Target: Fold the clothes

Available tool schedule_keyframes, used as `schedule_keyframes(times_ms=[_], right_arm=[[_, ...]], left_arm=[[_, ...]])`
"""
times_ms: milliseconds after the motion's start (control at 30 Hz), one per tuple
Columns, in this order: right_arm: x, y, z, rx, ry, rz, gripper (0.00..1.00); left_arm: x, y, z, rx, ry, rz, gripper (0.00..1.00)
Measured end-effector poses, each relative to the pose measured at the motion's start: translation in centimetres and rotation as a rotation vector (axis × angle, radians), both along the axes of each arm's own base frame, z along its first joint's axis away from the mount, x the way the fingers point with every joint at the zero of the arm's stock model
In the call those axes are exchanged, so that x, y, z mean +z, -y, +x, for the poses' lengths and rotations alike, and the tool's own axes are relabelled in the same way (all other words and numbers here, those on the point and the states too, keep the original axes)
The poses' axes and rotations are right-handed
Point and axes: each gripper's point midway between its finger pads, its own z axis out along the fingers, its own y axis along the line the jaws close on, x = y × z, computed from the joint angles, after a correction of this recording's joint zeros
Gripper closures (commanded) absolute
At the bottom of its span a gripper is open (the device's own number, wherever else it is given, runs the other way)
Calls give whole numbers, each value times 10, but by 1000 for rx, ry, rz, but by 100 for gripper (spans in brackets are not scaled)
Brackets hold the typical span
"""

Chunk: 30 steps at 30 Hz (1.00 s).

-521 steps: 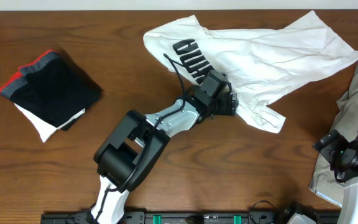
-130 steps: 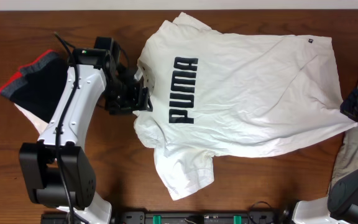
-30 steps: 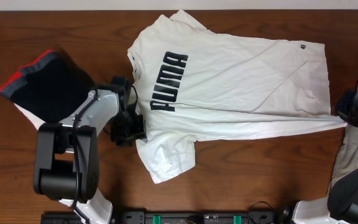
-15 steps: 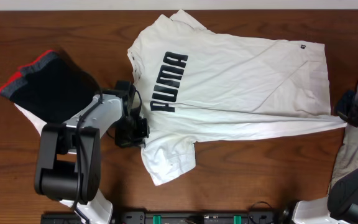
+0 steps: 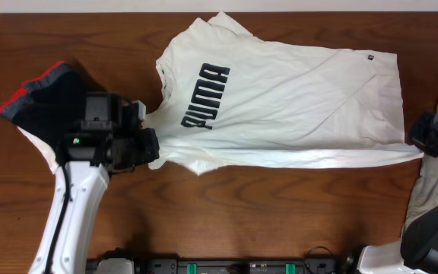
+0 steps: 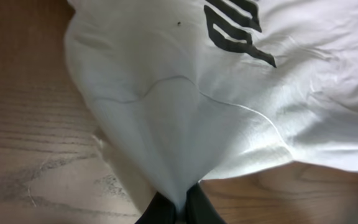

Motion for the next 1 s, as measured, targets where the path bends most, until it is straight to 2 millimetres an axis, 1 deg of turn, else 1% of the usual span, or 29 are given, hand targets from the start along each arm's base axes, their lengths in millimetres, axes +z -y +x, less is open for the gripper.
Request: schedule_keyframes(times_ms=[100, 300, 433, 633, 867, 1000], right_arm=[[-1, -3, -6, 0, -25, 12, 99], [-2, -8, -18, 0, -74, 34, 99], [-2, -9, -19, 0, -78, 36, 99], [-3, -10, -23, -3, -95, 45, 99], [-4, -4, -36, -49, -113, 70, 99], [-4, -5, -40, -60, -123, 87, 99]], left_arm=[[6, 0, -2, 3, 19, -2, 94], [3, 0, -11, 27, -28, -10, 94], [3, 0, -16, 38, -46, -13, 94], [19, -1, -20, 46, 18, -20, 94], [35, -1, -36, 69, 47, -31, 94], [41, -1, -40, 78, 67, -36, 94]])
